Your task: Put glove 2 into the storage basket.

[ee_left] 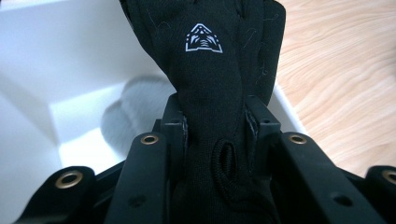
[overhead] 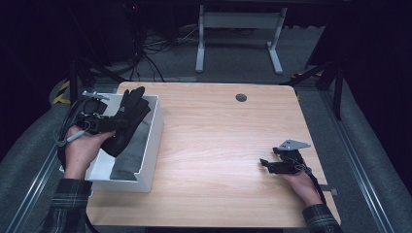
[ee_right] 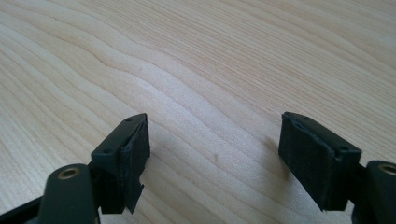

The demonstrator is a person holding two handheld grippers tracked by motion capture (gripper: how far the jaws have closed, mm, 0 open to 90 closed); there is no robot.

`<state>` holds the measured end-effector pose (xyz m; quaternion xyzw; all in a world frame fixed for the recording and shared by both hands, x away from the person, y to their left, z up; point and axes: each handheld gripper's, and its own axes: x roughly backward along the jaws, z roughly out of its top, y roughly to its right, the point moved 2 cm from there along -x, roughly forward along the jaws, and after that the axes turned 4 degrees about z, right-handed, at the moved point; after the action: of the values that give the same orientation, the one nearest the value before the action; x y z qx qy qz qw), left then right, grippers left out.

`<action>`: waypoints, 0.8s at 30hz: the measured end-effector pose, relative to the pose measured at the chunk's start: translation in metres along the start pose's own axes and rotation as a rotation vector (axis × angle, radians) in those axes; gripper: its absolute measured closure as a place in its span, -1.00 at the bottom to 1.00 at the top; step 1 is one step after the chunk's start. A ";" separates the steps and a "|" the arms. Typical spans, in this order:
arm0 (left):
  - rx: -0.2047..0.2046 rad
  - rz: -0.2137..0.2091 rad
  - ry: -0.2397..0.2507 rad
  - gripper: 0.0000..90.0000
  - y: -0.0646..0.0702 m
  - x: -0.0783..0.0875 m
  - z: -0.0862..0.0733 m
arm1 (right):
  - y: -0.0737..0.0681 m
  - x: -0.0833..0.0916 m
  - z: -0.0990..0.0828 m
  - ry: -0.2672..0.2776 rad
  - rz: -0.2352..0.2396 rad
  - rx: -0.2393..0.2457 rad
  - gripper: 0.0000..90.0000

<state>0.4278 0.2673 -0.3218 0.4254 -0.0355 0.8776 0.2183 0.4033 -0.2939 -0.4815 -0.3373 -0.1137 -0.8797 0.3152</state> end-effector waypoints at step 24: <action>0.058 0.068 -0.168 -0.09 -0.004 -0.072 -0.037 | 0.000 0.000 0.000 0.001 0.000 -0.001 -0.43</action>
<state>0.4416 0.2546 -0.4004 0.5020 -0.0429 0.8465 0.1721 0.4032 -0.2938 -0.4815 -0.3369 -0.1129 -0.8800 0.3152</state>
